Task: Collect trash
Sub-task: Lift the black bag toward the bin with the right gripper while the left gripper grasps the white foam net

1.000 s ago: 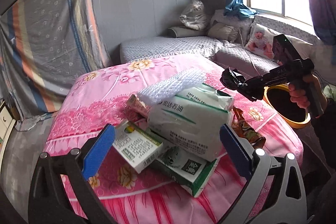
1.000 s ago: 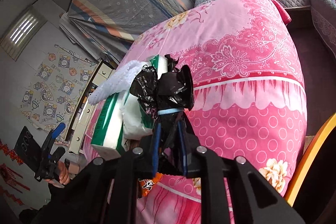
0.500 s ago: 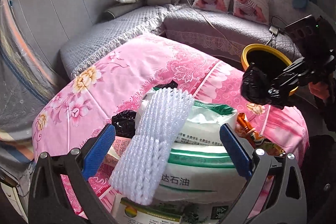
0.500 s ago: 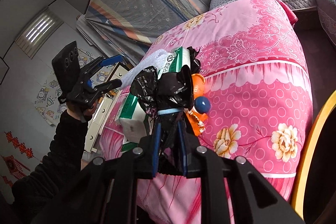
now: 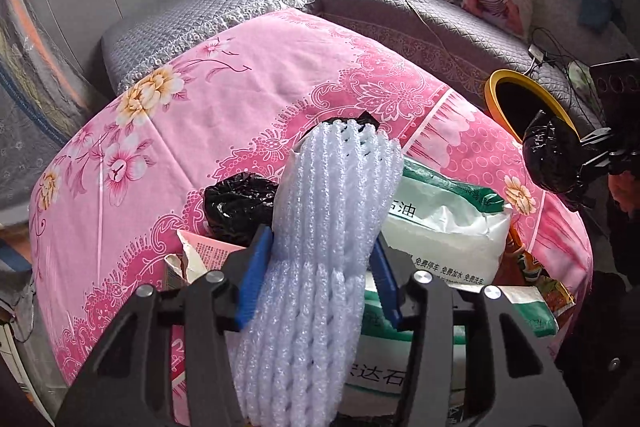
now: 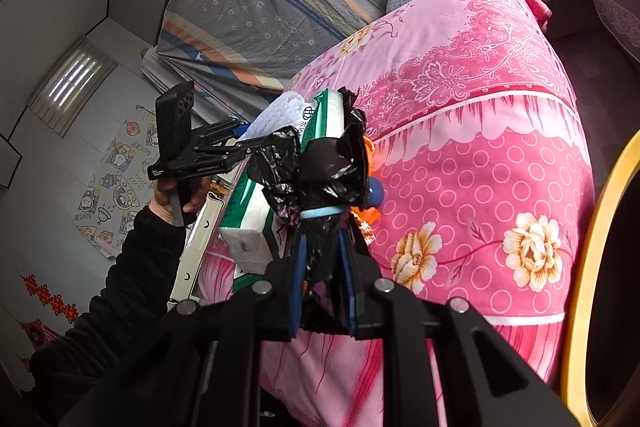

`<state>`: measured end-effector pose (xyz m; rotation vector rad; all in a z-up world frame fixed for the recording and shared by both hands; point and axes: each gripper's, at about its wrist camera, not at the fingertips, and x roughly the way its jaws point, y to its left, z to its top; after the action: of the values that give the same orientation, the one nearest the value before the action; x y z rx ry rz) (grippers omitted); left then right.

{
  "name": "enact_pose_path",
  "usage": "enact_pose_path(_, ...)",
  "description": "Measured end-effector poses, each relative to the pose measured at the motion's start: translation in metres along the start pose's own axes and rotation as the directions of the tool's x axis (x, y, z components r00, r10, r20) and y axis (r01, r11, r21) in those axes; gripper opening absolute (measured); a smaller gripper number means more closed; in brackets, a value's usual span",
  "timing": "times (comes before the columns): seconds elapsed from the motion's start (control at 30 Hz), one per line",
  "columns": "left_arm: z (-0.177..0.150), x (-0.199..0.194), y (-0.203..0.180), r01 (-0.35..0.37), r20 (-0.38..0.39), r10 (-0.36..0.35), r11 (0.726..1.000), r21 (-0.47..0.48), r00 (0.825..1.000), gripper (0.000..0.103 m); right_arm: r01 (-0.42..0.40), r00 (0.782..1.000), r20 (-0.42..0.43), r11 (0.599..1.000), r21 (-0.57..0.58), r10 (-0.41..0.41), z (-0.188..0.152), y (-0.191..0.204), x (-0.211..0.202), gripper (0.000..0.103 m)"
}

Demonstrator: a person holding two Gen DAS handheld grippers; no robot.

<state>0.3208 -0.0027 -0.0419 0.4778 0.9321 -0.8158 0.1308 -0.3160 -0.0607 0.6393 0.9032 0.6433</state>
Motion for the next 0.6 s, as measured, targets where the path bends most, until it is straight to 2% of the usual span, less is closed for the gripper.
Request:
enact_pose_path(0.03,-0.001,0.002,0.000,-0.014,-0.004,0.014,1.000,0.001,1.000,0.029,0.001,1.000,-0.001,1.000,0.002,-0.001,-0.001,0.000,0.000,0.015)
enact_pose_path(0.07,-0.002,0.001,0.002,-0.023,0.002,0.023,1.000,-0.005,1.000,0.026,0.002,1.000,-0.001,1.000,0.003,-0.002,-0.001,0.001,0.000,0.015)
enact_pose_path(0.17,-0.003,-0.017,0.008,-0.002,0.066,0.005,0.999,-0.050,0.998,0.024,0.002,1.000,0.002,1.000,0.003,-0.002,-0.002,0.005,-0.001,0.016)
enact_pose_path(0.23,-0.006,-0.038,0.010,-0.021,0.131,0.031,0.997,-0.075,0.991,0.024,0.007,1.000,0.011,1.000,-0.009,-0.007,-0.002,0.010,-0.004,0.015)
enact_pose_path(0.4,-0.021,-0.091,-0.006,-0.090,0.277,0.137,0.980,-0.177,0.951,0.024,0.006,1.000,0.027,1.000,-0.029,-0.005,-0.003,0.019,-0.007,0.015)
enact_pose_path(0.53,-0.032,-0.112,-0.048,-0.216,0.321,0.283,0.949,-0.229,0.904,0.024,-0.004,0.999,0.039,1.000,-0.014,0.005,-0.002,0.020,-0.005,0.015)
enact_pose_path(0.6,-0.035,-0.114,-0.063,-0.188,0.331,0.278,0.942,-0.280,0.902,0.024,-0.006,0.999,0.054,1.000,-0.001,0.006,-0.001,0.019,-0.007,0.015)
